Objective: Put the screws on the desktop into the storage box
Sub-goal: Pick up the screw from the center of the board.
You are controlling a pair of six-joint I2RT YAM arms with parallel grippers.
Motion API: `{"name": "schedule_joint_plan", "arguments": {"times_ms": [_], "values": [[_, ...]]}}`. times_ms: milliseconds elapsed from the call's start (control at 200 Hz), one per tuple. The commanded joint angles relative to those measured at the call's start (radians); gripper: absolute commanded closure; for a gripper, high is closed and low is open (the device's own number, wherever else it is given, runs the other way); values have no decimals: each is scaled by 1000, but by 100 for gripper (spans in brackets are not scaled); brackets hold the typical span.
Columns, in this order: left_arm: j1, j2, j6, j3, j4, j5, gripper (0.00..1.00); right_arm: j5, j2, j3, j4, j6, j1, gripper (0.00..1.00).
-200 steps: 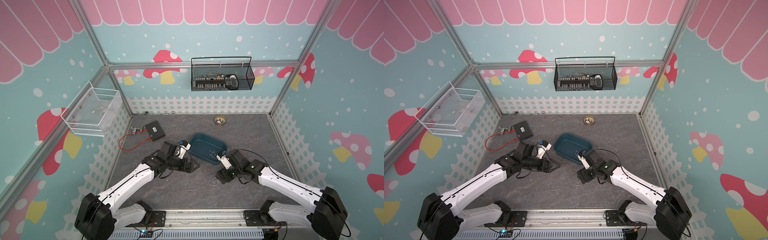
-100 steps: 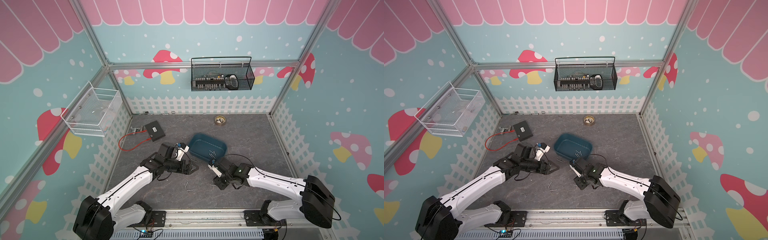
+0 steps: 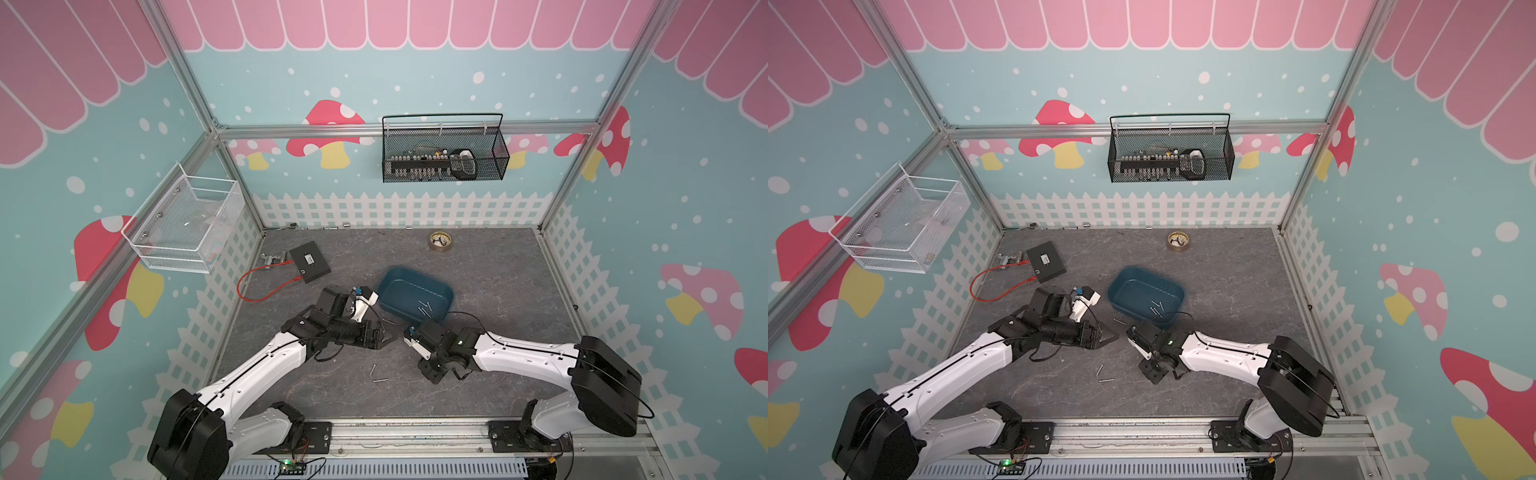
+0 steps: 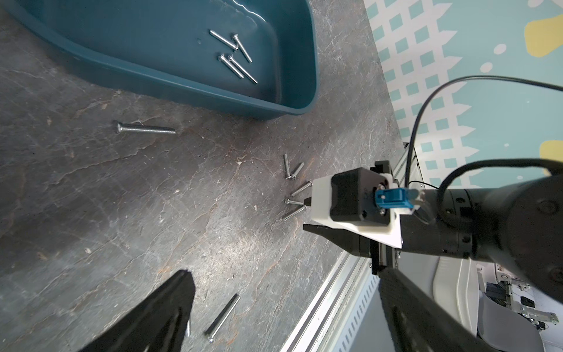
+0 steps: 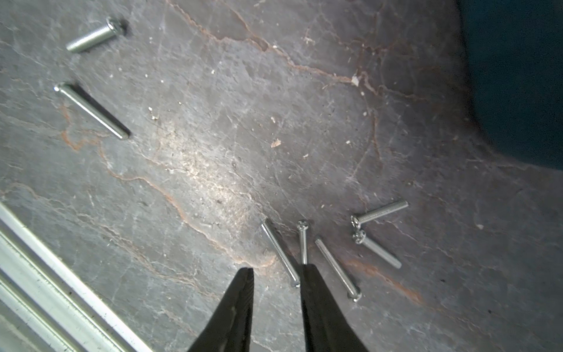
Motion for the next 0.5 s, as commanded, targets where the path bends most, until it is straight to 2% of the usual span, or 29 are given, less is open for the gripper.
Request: {"name": "schedule_joint_plan", "arguments": {"times_ms": [0, 180, 495], "values": [[8, 3, 5, -10, 19, 17, 2, 15, 24, 19, 7, -3, 16, 69], [8, -4, 3, -13, 19, 15, 1, 34, 57, 26, 8, -4, 22, 70], [8, -12, -2, -19, 21, 10, 1, 43, 98, 28, 9, -7, 25, 76]]}}
